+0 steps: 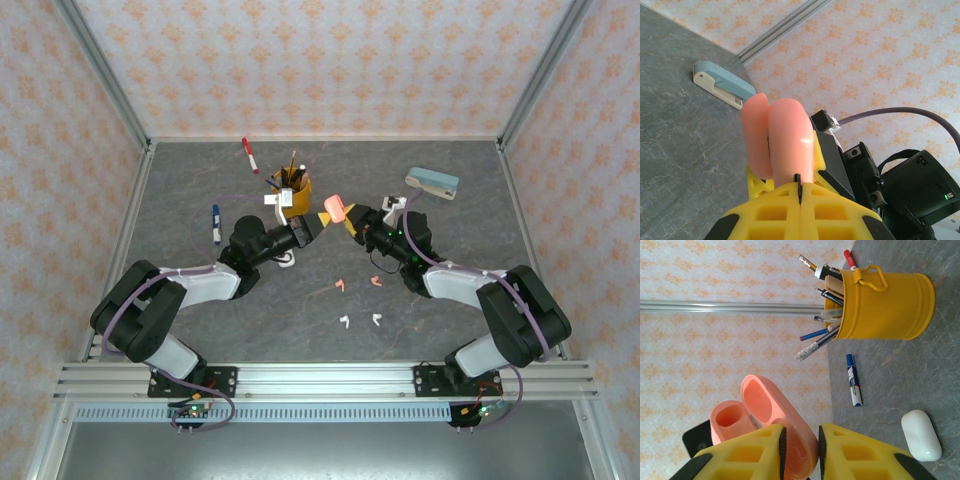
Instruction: Insert the wireless bluetooth earbuds into the charging case
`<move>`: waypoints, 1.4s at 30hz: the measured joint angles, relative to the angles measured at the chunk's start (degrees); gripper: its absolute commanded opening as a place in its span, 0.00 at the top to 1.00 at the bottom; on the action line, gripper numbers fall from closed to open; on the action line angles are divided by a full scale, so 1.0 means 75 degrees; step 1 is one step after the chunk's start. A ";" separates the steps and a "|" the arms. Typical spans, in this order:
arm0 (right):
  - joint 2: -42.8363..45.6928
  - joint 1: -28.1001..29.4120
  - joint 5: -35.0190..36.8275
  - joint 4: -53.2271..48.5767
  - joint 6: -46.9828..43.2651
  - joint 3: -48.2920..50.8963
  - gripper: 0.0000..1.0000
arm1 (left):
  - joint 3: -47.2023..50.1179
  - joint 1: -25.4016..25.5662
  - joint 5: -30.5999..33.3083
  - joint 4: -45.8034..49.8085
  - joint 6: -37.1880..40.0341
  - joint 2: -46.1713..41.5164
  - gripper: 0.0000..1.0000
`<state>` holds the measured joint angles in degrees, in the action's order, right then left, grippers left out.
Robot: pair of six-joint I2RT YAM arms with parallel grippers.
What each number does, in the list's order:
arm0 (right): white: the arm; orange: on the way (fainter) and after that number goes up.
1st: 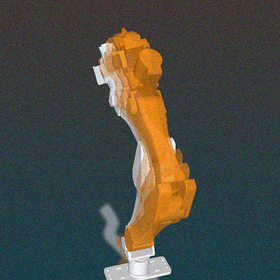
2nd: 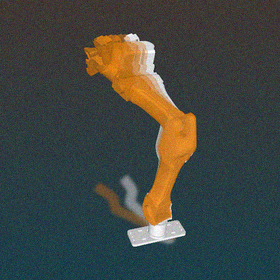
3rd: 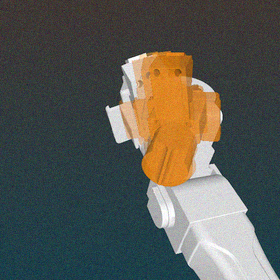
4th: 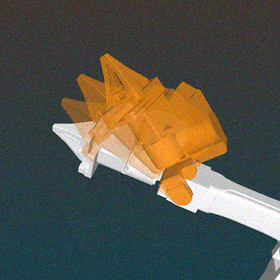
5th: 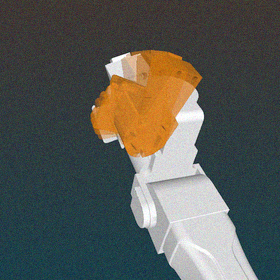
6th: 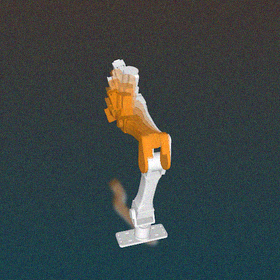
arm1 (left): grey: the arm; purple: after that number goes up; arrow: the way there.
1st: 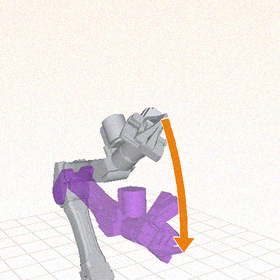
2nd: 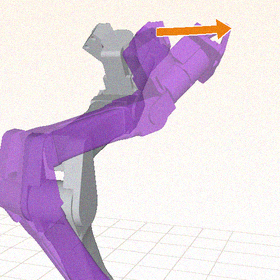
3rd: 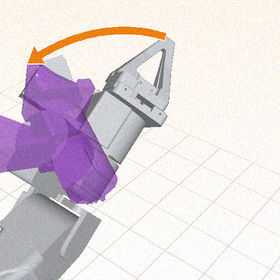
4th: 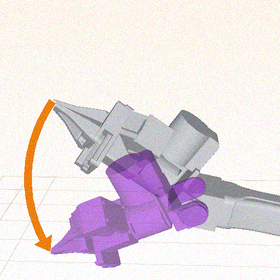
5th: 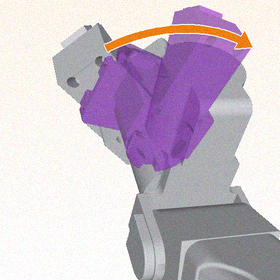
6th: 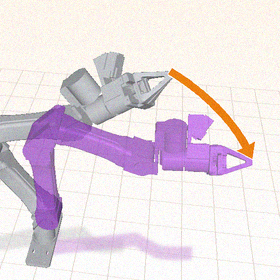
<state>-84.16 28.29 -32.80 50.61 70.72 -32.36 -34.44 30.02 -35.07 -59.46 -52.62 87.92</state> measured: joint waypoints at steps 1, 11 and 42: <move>0.0000 0.0000 0.0000 0.0000 0.0000 0.0000 0.76 | 0.0000 0.0000 0.0000 0.0000 0.0000 0.0000 1.00; 0.0000 0.0000 0.0041 -0.0044 -0.0029 0.0000 0.78 | 0.0000 0.0082 0.0201 0.0079 0.0047 0.0000 0.94; -0.0437 -0.0052 -0.0032 -0.2401 -0.1743 -0.0300 0.89 | -0.0312 -0.0408 0.1469 0.4721 0.1798 -0.1836 0.00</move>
<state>-87.44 27.90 -33.04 32.60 57.65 -34.61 -36.77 26.96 -24.05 -24.05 -39.13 74.15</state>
